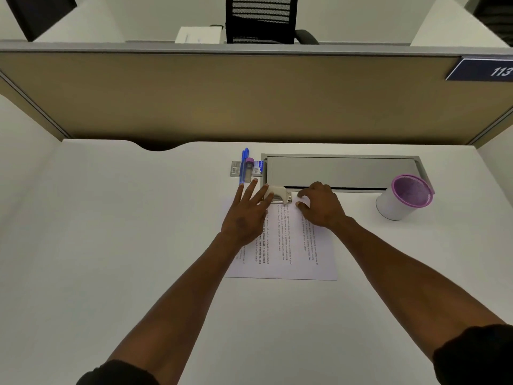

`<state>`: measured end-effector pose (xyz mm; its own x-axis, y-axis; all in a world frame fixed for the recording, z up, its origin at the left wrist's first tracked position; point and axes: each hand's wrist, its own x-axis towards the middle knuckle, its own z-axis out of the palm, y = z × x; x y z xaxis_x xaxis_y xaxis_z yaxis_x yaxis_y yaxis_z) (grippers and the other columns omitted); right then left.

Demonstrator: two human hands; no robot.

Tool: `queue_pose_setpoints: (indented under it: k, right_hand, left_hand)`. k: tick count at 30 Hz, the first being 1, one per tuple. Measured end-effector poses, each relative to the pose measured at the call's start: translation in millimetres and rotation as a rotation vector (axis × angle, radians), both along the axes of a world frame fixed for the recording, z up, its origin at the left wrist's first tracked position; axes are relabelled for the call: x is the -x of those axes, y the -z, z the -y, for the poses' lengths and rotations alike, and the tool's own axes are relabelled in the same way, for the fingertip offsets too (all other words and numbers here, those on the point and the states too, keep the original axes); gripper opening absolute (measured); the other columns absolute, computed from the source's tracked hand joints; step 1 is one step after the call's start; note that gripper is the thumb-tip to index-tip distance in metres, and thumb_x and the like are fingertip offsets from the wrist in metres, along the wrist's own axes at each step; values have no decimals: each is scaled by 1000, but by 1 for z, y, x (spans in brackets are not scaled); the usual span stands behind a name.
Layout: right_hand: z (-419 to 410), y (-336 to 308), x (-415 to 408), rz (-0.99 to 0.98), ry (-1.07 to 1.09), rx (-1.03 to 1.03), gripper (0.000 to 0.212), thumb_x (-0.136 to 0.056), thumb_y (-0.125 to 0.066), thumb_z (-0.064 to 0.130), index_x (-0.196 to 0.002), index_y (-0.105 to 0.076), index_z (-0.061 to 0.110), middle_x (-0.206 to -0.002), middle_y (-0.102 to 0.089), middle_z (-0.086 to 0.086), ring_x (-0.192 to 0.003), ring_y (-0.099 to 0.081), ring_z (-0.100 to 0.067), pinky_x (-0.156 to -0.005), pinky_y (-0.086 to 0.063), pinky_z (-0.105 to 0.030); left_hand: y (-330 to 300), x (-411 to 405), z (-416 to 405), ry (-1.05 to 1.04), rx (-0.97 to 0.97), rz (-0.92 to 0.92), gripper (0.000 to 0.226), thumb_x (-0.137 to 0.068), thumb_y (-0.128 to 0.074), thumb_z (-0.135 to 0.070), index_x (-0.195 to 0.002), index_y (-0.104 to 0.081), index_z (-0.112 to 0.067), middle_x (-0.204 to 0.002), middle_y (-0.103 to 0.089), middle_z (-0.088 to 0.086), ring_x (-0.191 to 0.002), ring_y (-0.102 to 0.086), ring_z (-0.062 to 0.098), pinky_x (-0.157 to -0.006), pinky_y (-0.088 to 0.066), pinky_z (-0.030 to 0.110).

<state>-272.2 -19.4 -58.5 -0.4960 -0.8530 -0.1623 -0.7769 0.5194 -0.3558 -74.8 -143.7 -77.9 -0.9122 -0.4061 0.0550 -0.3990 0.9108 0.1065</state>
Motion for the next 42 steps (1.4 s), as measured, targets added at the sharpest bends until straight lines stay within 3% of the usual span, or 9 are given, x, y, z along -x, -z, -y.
queue_pose_setpoints:
  k: [13,19,26,42]
  right_hand:
    - [7,2,-2,-47,52,-63,23,-89,-59,39,-103,-66,23,-122,-54,-8,-118,-48,-28,-94,-42,-46]
    - [4,0,-3,128,61,8,12,-88,-60,26,-92,-66,17,-95,-70,-5,-93,-62,-25,-82,-52,-40]
    - [-1,3,-4,261,127,45,9,-85,-70,24,-91,-77,22,-88,-73,-1,-75,-62,-13,-70,-45,-25]
    - [-11,6,-14,394,198,85,13,-88,-70,23,-96,-77,17,-96,-74,-2,-86,-66,-18,-77,-52,-32]
  left_hand:
    - [4,4,-9,-93,-21,128,62,-101,-28,-50,-157,-12,-28,-166,-3,-2,-153,-2,27,-121,11,55]
    - [5,4,-9,-94,-25,133,62,-101,-30,-48,-157,-14,-28,-166,-4,-2,-153,-3,28,-121,10,55]
    - [3,3,-8,-84,-26,143,62,-101,-29,-49,-157,-12,-29,-166,-3,-2,-153,-2,28,-120,5,58]
    - [5,0,-7,-74,-29,148,63,-101,-26,-50,-157,-7,-29,-166,3,-3,-153,4,28,-120,6,59]
